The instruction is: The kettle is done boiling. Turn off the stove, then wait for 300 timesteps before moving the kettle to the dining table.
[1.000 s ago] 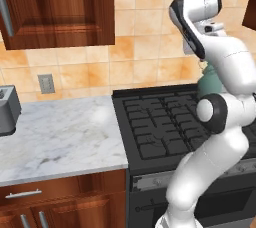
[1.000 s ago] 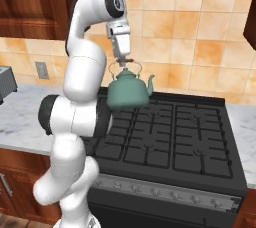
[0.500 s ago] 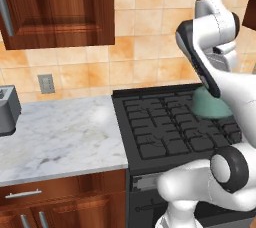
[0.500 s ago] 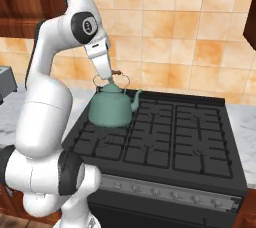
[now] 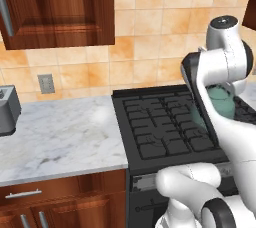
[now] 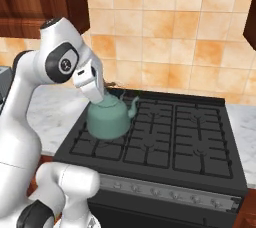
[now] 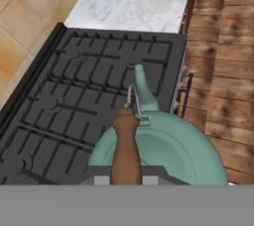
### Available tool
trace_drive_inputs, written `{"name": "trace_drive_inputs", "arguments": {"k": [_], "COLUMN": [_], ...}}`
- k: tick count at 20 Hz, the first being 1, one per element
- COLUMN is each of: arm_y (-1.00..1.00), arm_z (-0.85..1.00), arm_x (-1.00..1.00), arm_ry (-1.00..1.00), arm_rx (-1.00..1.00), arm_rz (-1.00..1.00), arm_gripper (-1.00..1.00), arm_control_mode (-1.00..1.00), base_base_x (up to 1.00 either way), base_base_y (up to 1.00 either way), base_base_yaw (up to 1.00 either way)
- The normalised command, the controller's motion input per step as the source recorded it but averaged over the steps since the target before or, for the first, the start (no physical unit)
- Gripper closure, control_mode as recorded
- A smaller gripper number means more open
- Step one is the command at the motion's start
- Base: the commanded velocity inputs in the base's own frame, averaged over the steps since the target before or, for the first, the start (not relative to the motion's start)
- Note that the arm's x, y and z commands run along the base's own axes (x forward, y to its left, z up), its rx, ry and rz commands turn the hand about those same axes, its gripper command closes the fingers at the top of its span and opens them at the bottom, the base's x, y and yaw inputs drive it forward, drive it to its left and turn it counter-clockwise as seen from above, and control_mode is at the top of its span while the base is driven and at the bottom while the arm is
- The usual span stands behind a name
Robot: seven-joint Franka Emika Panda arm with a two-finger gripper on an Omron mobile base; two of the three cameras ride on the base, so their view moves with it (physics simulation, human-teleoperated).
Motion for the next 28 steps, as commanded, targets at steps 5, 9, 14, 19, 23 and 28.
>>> {"name": "trace_drive_inputs", "arguments": {"k": [5, 9, 14, 19, 23, 28], "arm_y": [0.02, 0.00, 0.00, 0.00, 0.00, 0.00], "arm_z": [0.01, 0.00, 0.00, 0.00, 0.00, 0.00], "arm_x": [-0.01, -0.09, -0.18, 0.00, 0.00, 0.00], "arm_ry": [0.00, -0.04, -0.08, 0.00, 0.00, 0.00], "arm_rx": [0.00, 0.00, -0.02, 0.00, 0.00, 0.00], "arm_rz": [0.00, 0.00, -0.03, 0.00, 0.00, 0.00], "arm_gripper": [1.00, 1.00, 1.00, 1.00, 1.00, 1.00], "arm_control_mode": [-1.00, -1.00, 1.00, 1.00, 1.00, 1.00], "base_base_x": [0.00, 0.00, -0.38, -0.54, -0.41, -0.29], "base_base_y": [0.00, 0.00, 0.00, 0.00, 0.00, -0.09], "base_base_yaw": [0.00, 0.00, -0.07, -0.20, -0.26, -0.34]}}
